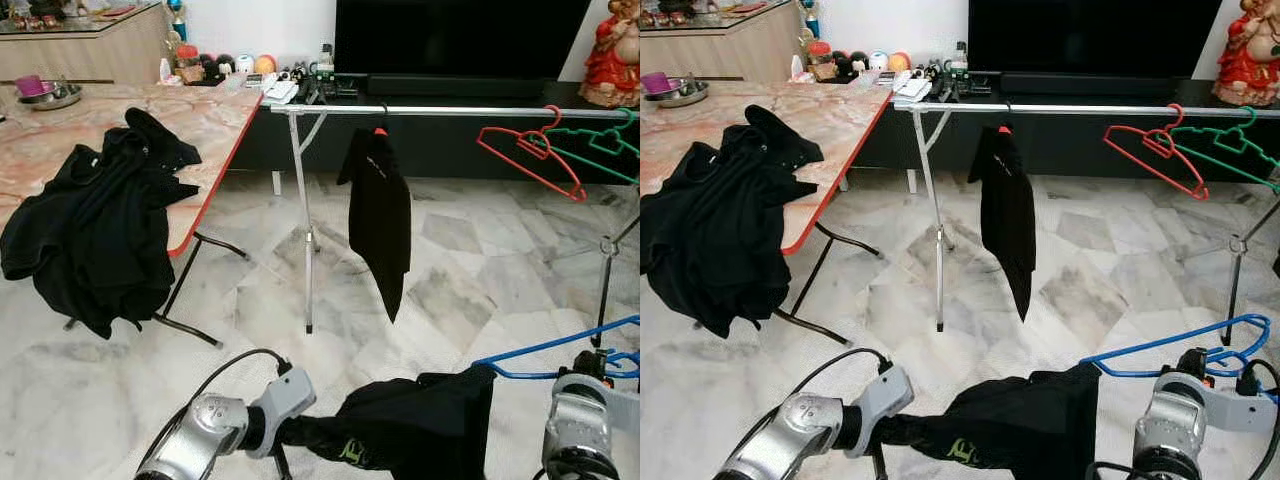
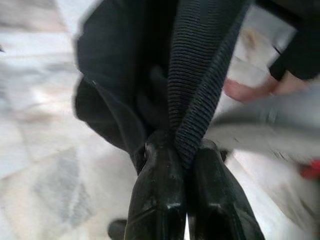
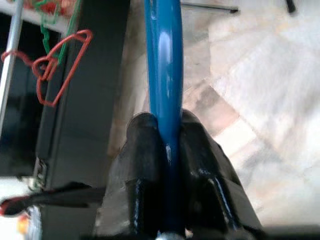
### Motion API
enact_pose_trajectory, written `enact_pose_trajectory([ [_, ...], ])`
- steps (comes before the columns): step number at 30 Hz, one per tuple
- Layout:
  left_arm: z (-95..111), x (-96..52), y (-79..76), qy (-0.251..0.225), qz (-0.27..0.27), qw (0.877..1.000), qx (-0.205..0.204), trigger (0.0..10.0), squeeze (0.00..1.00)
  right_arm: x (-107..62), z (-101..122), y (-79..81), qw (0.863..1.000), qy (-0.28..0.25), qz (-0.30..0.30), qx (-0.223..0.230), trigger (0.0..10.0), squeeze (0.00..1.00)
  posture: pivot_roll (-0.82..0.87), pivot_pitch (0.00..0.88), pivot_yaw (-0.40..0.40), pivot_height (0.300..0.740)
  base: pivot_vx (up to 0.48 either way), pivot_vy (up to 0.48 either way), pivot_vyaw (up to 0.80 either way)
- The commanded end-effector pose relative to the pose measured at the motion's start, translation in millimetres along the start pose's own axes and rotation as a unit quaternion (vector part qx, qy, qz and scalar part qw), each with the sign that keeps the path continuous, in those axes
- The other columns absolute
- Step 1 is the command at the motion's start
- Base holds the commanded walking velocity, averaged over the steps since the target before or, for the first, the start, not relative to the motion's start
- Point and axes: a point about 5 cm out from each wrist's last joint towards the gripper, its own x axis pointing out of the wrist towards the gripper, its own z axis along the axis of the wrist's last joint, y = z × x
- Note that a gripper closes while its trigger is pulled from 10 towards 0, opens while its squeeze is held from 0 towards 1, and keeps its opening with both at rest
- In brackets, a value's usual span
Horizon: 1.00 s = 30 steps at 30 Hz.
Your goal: Hang hanger
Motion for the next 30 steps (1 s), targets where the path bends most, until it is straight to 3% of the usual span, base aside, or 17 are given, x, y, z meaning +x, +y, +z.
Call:
enact_pose_trajectory([
  [1, -16, -7.0, -1.7, 0.048, -0.009, 0.999, 0.000, 0.0, 0.00, 3.1, 8, 9.6, 0.997, -0.011, 0.029, -0.068, 10.0, 0.00, 0.02, 0.063, -0.013, 0.740, 0.000, 0.000, 0.00],
  [2, -18, -7.6, -2.3, 0.056, -0.011, 0.998, 0.004, 0.0, 0.00, 2.7, 4, 11.1, 0.990, 0.005, 0.041, -0.132, 10.0, 0.00, 0.02, 0.062, -0.014, 0.740, 0.000, 0.000, 0.00],
  [3, -17, -8.1, 0.7, 0.057, 0.004, 0.998, 0.007, 0.0, 0.00, -0.4, -13, 10.5, 0.966, 0.059, 0.061, -0.244, 10.0, 0.00, 0.02, 0.063, -0.015, 0.740, 0.000, 0.000, 0.00],
  [4, -17, -8.1, 0.7, 0.057, 0.004, 0.998, 0.007, 0.0, 0.00, -0.4, -13, 10.5, 0.966, 0.059, 0.061, -0.244, 10.0, 0.00, 0.02, 0.063, -0.015, 0.740, 0.000, 0.000, 0.00],
  [5, -17, -8.3, 2.6, 0.053, 0.013, 0.999, 0.004, 0.0, 0.00, -4.7, -26, 8.7, 0.935, 0.093, 0.083, -0.333, 10.0, 0.00, 0.02, 0.062, -0.016, 0.740, 0.000, 0.000, 0.00],
  [7, -16, -8.4, 2.7, 0.051, 0.010, 0.999, 0.004, 0.0, 0.00, -8.3, -35, 5.3, 0.917, 0.122, 0.095, -0.368, 10.0, 0.00, 0.02, 0.063, -0.017, 0.740, 0.000, 0.000, 0.00],
  [9, -15, -9.5, 3.1, 0.052, 0.008, 0.999, 0.006, 0.0, 0.00, -13.4, -44, 0.0, 0.876, 0.138, 0.108, -0.450, 10.0, 0.00, 0.02, 0.062, -0.019, 0.740, 0.000, 0.000, 0.00],
  [13, -15, -10.0, 3.0, 0.052, 0.010, 0.999, 0.007, 0.0, 0.00, -14.1, -46, -1.3, 0.875, 0.136, 0.102, -0.452, 10.0, 0.00, 0.02, 0.062, -0.018, 0.740, 0.000, 0.000, 0.00],
  [16, -14, -10.1, 4.9, 0.045, 0.025, 0.999, 0.011, 0.0, 0.00, -15.0, -49, -4.9, 0.853, 0.151, 0.093, -0.491, 10.0, 0.00, 0.02, 0.063, -0.019, 0.740, 0.000, 0.000, 0.00],
  [17, -11, -9.7, 8.2, 0.036, 0.038, 0.999, 0.013, 0.0, 0.00, -16.7, -52, -6.5, 0.825, 0.155, 0.105, -0.533, 10.0, 0.00, 0.02, 0.063, -0.019, 0.740, 0.000, 0.000, 0.00],
  [18, -7, -9.6, 9.8, 0.026, 0.043, 0.999, 0.012, 0.0, 0.00, -18.1, -53, -7.3, 0.807, 0.156, 0.115, -0.558, 10.0, 0.00, 0.02, 0.063, -0.021, 0.740, 0.000, 0.000, 0.00],
  [20, -3, -9.5, 11.1, 0.011, 0.044, 0.999, 0.007, 0.0, 0.00, -20.1, -56, -7.7, 0.780, 0.155, 0.131, -0.593, 10.0, 0.00, 0.02, 0.061, -0.022, 0.740, 0.000, 0.000, 0.00],
  [21, 5, -9.4, 10.8, -0.013, 0.037, 0.999, -0.003, 0.0, 0.00, -23.8, -61, -7.0, 0.746, 0.153, 0.161, -0.628, 10.0, 0.00, 0.02, 0.062, -0.021, 0.740, 0.000, 0.000, 0.00],
  [23, 10, -9.3, 10.0, -0.029, 0.030, 0.999, -0.006, 0.0, 0.00, -26.7, -65, -6.1, 0.728, 0.146, 0.182, -0.645, 10.0, 0.00, 0.02, 0.062, -0.020, 0.740, 0.000, 0.000, 0.00],
  [25, 11, -9.2, 9.8, -0.032, 0.028, 0.999, -0.006, 0.0, 0.00, -27.6, -66, -5.4, 0.726, 0.145, 0.189, -0.645, 10.0, 0.00, 0.02, 0.062, -0.020, 0.740, 0.000, 0.000, 0.00],
  [27, 22, -9.5, 9.7, -0.062, 0.022, 0.998, -0.011, 0.0, 0.00, -35.9, -78, -5.0, 0.700, 0.154, 0.233, -0.657, 10.0, 0.00, 0.02, 0.062, -0.020, 0.740, 0.000, 0.000, 0.00],
  [30, 31, -9.4, 9.7, -0.090, 0.018, 0.996, -0.016, 0.0, 0.00, -44.1, -90, -9.5, 0.672, 0.174, 0.255, -0.673, 10.0, 0.00, 0.02, 0.062, -0.021, 0.740, 0.000, 0.000, 0.00],
])
